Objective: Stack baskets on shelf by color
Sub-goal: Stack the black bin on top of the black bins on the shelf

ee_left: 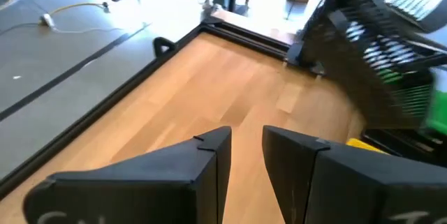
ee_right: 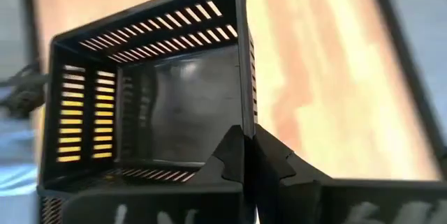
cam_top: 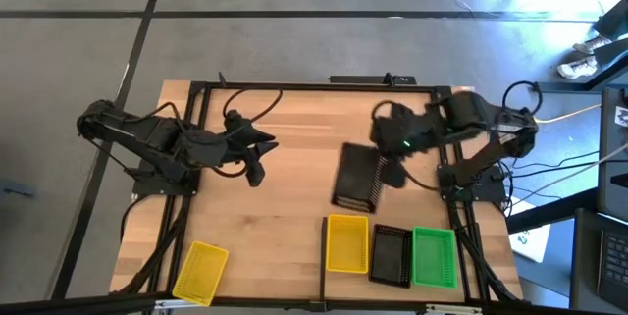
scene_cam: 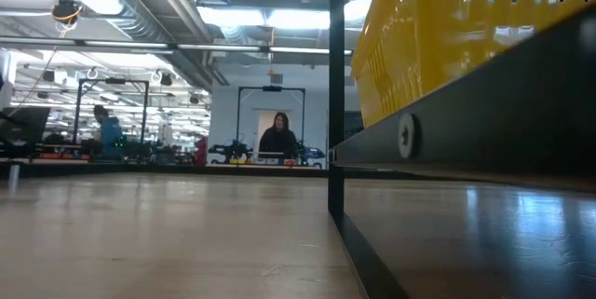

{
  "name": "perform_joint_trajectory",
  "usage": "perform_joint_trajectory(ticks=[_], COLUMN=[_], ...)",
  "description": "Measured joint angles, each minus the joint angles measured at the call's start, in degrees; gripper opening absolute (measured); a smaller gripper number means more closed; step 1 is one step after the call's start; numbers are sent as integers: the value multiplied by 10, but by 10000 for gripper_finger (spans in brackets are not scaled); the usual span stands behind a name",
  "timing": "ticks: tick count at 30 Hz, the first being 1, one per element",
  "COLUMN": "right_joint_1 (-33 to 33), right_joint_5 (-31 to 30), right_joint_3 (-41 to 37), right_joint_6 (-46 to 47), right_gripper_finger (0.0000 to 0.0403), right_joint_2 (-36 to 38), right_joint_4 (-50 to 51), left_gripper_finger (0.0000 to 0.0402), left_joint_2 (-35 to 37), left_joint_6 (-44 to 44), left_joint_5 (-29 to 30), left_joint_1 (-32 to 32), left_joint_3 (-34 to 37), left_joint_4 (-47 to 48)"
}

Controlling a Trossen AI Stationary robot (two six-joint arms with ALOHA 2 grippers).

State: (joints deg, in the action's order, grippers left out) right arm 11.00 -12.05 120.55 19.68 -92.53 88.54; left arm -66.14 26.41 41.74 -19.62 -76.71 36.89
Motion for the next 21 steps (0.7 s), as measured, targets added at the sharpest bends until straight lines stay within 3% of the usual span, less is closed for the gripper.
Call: perform_joint_trajectory(ticks=[6, 11, 21], right_joint_1=[90, 173, 297], right_joint_5=[44, 38, 47], right_joint_3=[0, -14, -209], right_joint_6=[102, 232, 520], right_gripper_finger=[0, 0, 0], right_joint_2=[33, 67, 154], right_joint_4=[14, 15, -30], left_gripper_finger=[75, 75, 75], left_joint_2=[0, 0, 0], left_joint_6=[0, 4, 4], left_joint_5=[8, 8, 8], left_joint_1=[0, 1, 1], left_joint_3=[0, 0, 0], left_joint_4=[1, 1, -1])
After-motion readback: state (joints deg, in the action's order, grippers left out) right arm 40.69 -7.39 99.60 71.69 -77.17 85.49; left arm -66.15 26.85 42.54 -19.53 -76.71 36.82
